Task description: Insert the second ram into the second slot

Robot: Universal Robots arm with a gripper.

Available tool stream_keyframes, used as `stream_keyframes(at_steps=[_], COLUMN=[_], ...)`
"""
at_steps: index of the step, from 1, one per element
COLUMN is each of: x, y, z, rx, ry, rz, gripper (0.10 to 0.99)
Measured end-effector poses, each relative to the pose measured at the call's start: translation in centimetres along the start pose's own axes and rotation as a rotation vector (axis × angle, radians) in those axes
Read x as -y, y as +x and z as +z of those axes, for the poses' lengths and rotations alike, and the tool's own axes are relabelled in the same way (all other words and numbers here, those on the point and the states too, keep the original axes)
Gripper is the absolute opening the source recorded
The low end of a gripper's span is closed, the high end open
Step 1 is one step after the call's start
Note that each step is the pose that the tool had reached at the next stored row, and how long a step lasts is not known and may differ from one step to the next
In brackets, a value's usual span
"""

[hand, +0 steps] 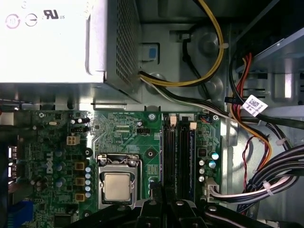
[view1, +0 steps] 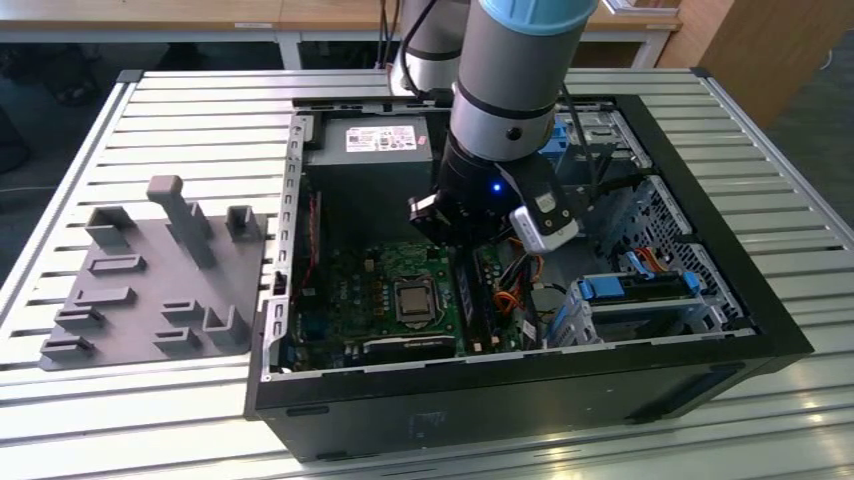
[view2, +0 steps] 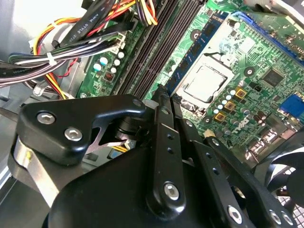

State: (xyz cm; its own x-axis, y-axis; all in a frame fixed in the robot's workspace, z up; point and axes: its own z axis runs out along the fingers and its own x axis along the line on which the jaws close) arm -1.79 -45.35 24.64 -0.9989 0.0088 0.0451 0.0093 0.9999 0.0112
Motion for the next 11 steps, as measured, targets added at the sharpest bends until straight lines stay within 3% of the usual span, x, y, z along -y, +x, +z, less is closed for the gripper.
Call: stream_keyframes(at_steps=[11], x=[0.21], y=[-0.17], z=[0.76], rx=[0.0], ry=[0.0], rz=[0.0], gripper=[0.137])
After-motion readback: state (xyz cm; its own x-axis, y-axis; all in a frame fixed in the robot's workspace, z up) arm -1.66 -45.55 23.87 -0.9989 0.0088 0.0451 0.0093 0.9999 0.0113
